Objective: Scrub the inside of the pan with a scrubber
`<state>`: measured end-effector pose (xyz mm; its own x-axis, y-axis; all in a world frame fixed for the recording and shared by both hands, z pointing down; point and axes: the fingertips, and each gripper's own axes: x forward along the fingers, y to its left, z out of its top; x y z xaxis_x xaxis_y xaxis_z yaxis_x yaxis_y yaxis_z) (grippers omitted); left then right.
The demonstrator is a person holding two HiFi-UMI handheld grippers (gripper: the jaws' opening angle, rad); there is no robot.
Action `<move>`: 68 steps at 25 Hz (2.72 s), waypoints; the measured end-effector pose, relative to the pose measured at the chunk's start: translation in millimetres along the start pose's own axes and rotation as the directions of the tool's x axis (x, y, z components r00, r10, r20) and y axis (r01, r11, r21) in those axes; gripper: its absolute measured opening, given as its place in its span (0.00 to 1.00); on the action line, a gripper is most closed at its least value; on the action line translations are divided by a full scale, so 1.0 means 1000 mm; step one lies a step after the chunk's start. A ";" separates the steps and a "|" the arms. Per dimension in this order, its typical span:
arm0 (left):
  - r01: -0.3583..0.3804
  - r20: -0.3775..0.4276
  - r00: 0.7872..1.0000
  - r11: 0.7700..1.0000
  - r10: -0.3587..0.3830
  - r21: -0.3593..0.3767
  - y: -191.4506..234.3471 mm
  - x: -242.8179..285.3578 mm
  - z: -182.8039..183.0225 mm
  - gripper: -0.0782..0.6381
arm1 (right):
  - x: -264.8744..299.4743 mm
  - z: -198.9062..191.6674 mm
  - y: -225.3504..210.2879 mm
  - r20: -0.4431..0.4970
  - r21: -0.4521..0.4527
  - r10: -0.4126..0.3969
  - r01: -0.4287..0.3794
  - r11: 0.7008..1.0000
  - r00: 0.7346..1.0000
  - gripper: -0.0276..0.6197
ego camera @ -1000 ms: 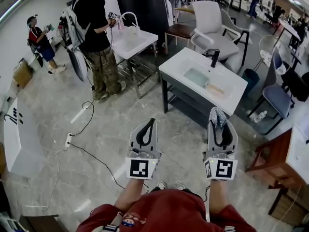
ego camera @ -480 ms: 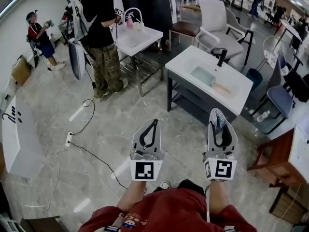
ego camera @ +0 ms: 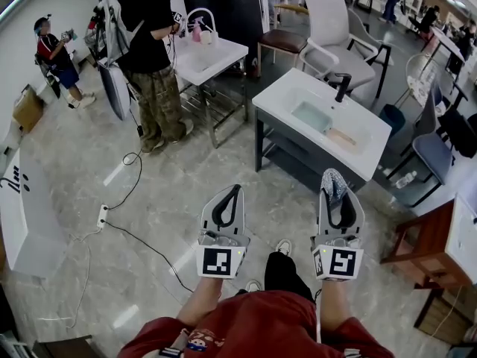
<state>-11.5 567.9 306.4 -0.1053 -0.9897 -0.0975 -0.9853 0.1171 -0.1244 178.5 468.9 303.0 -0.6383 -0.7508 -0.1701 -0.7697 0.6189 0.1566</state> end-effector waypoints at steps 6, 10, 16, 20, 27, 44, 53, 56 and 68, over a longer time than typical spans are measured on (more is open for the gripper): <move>-0.014 0.019 1.000 1.000 0.014 0.003 0.004 0.059 -0.002 0.12 | 0.048 -0.019 -0.033 0.001 0.014 -0.007 0.007 1.000 1.000 0.32; -0.013 0.048 0.999 1.000 0.013 -0.009 -0.003 0.108 0.000 0.12 | 0.084 -0.025 -0.066 0.006 0.053 -0.026 0.026 0.998 1.000 0.32; 0.004 0.022 1.000 1.000 -0.004 0.002 -0.018 0.177 -0.003 0.12 | 0.134 -0.042 -0.115 0.001 0.059 -0.032 0.032 0.998 0.999 0.32; -0.009 0.089 0.996 1.000 0.010 -0.013 -0.026 0.222 0.009 0.12 | 0.163 -0.049 -0.148 0.001 0.051 -0.031 0.031 0.998 1.000 0.32; -0.004 0.069 0.998 1.000 0.003 0.016 -0.052 0.283 0.001 0.12 | 0.197 -0.076 -0.201 -0.011 0.062 -0.026 0.027 0.998 1.000 0.32; 0.037 -0.023 0.999 0.999 -0.037 0.026 -0.061 0.350 -0.034 0.12 | 0.245 -0.124 -0.223 -0.073 0.073 -0.018 0.024 0.997 0.997 0.32; 0.064 -0.049 0.997 0.998 -0.064 0.008 -0.015 0.397 -0.056 0.12 | 0.314 -0.133 -0.203 -0.078 0.035 -0.018 0.021 0.999 0.997 0.32; 0.087 -0.039 0.995 0.996 -0.087 0.006 0.008 0.425 -0.060 0.12 | 0.345 -0.135 -0.199 -0.090 0.038 -0.047 0.050 0.998 0.995 0.32; 0.164 0.008 0.986 0.986 -0.164 -0.037 0.118 0.523 -0.069 0.12 | 0.473 -0.132 -0.152 -0.107 -0.023 -0.108 0.106 0.994 0.988 0.32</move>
<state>-192.4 58.5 309.3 0.0585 -0.9948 -0.0839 -0.9935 -0.0498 -0.1023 -4.4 -11.0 327.1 -0.5465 -0.8336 -0.0806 -0.8325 0.5303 0.1603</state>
